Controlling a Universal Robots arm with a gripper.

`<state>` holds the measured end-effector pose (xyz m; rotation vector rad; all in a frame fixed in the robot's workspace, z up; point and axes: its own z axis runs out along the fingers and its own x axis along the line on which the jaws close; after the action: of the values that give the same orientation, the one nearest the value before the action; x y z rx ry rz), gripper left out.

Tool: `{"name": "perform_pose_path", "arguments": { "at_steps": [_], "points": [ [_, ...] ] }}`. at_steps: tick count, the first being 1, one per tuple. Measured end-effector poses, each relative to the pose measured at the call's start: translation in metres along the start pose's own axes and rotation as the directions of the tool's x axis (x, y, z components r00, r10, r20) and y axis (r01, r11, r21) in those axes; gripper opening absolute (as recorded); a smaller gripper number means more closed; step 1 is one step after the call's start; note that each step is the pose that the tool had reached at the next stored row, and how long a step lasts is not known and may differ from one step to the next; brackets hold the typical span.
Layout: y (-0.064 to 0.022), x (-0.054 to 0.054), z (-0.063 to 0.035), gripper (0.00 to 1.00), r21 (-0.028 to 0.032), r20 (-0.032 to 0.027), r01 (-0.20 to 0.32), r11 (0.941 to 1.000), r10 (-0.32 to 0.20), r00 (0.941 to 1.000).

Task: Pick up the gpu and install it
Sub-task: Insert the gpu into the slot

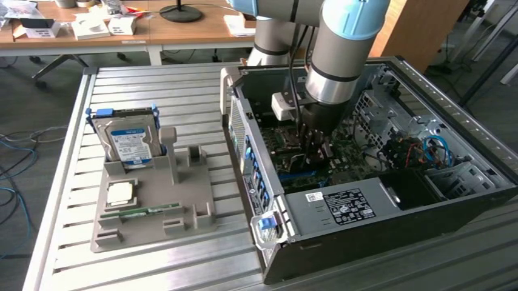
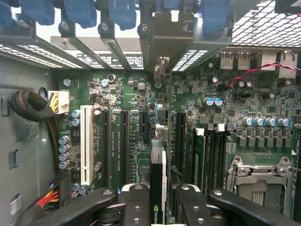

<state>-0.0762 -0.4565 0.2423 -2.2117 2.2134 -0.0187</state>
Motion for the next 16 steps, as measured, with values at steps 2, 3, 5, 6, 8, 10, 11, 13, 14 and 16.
{"name": "perform_pose_path", "arguments": {
  "at_steps": [2,3,5,6,8,10,11,13,14,16],
  "points": [
    [0.0000,0.0002,0.0000,0.26,0.0000,0.0000,0.000,1.0000,0.000,1.0000],
    [0.0000,0.0002,0.0000,0.26,0.0000,-0.0001,0.000,1.0000,0.000,1.0000],
    [0.0000,0.0003,0.0000,0.26,0.0000,-0.0001,0.000,1.0000,0.000,1.0000],
    [0.0000,0.0003,0.0000,0.26,-0.0001,-0.0002,0.000,1.0000,0.000,1.0000],
    [0.0001,0.0003,0.0008,0.26,-0.0001,-0.0002,0.000,1.0000,0.000,1.0000],
    [0.0000,0.0003,0.0013,0.26,-0.0001,-0.0002,0.000,1.0000,0.000,1.0000],
    [0.0001,0.0003,0.0013,0.26,-0.0001,-0.0003,0.000,1.0000,0.000,1.0000],
    [0.0000,0.0003,0.0014,0.26,-0.0001,-0.0003,0.000,1.0000,0.000,1.0000],
    [0.0000,0.0003,0.0014,0.26,-0.0001,-0.0002,0.000,1.0000,0.000,1.0000],
    [0.0000,0.0003,0.0015,0.26,0.0000,-0.0001,0.000,1.0000,0.000,1.0000]
  ]
}}
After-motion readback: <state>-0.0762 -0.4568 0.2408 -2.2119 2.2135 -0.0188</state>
